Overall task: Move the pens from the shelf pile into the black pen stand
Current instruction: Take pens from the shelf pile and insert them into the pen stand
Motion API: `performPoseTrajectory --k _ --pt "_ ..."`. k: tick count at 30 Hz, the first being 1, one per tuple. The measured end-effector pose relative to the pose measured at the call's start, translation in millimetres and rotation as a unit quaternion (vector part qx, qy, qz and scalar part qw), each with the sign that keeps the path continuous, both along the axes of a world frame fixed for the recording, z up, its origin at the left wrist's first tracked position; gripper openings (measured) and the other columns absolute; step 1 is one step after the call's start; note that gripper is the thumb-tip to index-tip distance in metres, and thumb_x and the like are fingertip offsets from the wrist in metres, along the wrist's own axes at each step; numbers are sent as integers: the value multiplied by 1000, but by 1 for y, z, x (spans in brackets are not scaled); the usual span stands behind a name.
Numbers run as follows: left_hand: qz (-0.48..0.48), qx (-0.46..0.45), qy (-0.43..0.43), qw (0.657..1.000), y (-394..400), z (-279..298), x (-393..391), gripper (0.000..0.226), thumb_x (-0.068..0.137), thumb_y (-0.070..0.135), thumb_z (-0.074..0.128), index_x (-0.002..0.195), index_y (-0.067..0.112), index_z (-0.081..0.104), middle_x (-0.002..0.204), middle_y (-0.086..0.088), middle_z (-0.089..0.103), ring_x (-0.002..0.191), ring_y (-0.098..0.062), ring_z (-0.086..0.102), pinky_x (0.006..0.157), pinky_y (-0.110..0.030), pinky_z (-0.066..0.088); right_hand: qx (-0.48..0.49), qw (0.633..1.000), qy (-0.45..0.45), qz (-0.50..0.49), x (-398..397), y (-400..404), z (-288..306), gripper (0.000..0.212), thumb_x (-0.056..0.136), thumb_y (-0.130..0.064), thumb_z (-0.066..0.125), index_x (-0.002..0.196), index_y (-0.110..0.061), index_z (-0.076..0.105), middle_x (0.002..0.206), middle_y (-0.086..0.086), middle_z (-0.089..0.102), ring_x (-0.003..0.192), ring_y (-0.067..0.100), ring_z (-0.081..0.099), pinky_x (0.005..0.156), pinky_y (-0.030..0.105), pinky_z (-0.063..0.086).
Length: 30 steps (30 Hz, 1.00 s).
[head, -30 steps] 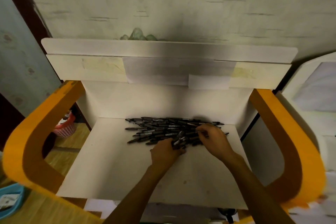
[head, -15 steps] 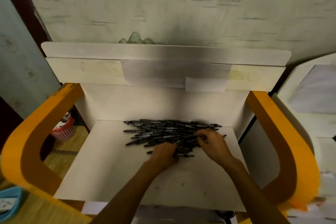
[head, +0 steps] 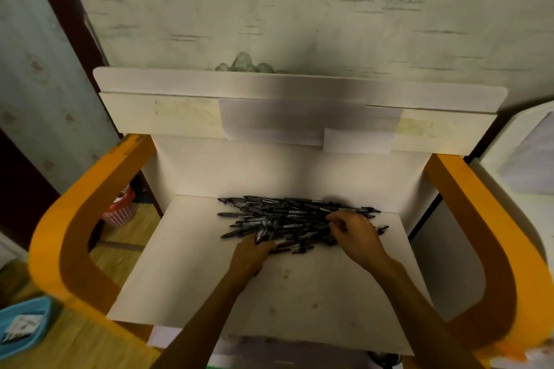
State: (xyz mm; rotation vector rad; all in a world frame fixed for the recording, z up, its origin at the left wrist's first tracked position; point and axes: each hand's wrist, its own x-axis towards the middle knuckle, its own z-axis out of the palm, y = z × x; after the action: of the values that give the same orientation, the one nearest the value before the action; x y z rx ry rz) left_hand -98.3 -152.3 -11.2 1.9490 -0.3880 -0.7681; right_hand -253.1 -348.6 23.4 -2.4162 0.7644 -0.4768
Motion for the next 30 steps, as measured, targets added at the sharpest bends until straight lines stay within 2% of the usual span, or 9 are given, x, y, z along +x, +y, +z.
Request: performPoseTrajectory --k 4,8,11,15,18,22,26,28,30 --pt "177 -96 -100 974 8 3 5 9 85 14 75 80 15 68 76 -7 69 69 -18 62 69 -37 55 -11 1000 0 9 10 8 -2 22 93 -18 62 113 -20 70 108 0 71 93 12 66 85 26 53" --pt "252 -240 -154 925 19 18 11 12 86 17 77 80 10 69 71 1 67 66 -2 62 66 -12 51 -18 1000 0 14 14 15 -2 21 93 -19 61 112 -21 70 108 -1 70 92 12 66 85 31 55" --pt "236 -217 -116 940 28 12 18 17 85 22 78 77 15 66 71 2 66 67 -7 61 64 -17 49 -16 1000 7 9 13 18 -8 20 93 -18 61 109 -22 71 107 -2 70 91 12 66 84 31 55" --pt "205 -147 -61 966 41 -9 22 18 85 31 76 80 16 67 71 1 63 67 -12 57 63 -26 44 -18 1000 20 7 11 27 -9 19 92 -18 62 108 -23 71 105 -4 69 86 7 64 80 22 51" --pt "188 -153 -72 968 43 -7 21 10 89 27 73 95 21 68 78 10 65 74 -2 57 64 -16 43 -16 1000 10 -4 9 29 -4 19 92 -18 62 107 -24 71 103 -5 70 85 6 64 82 28 55" --pt "188 -163 -72 966 41 -5 22 15 91 25 70 83 13 67 68 -3 64 63 -13 59 58 -16 45 -12 1000 8 -17 7 36 4 20 92 -19 61 109 -26 71 103 -5 69 85 7 65 82 32 56" --pt "126 -154 -18 980 25 10 28 19 89 14 73 73 11 62 65 -5 59 68 -24 55 64 -32 46 -17 999 -7 -28 1 45 19 22 92 -19 61 111 -25 70 104 -4 68 85 9 65 82 31 55" --pt "77 -152 11 985 13 25 26 12 88 15 74 82 15 64 71 -8 62 73 -29 58 69 -41 53 -15 999 -19 -43 -4 47 29 22 91 -18 62 111 -24 70 104 -4 68 84 7 65 80 22 53" --pt "29 -153 13 988 1 40 22 19 88 21 75 101 11 65 90 -25 68 85 -45 64 83 -53 55 -6 997 -35 -62 -12 50 40 23 91 -16 63 111 -24 70 106 -7 68 85 3 63 78 9 47"
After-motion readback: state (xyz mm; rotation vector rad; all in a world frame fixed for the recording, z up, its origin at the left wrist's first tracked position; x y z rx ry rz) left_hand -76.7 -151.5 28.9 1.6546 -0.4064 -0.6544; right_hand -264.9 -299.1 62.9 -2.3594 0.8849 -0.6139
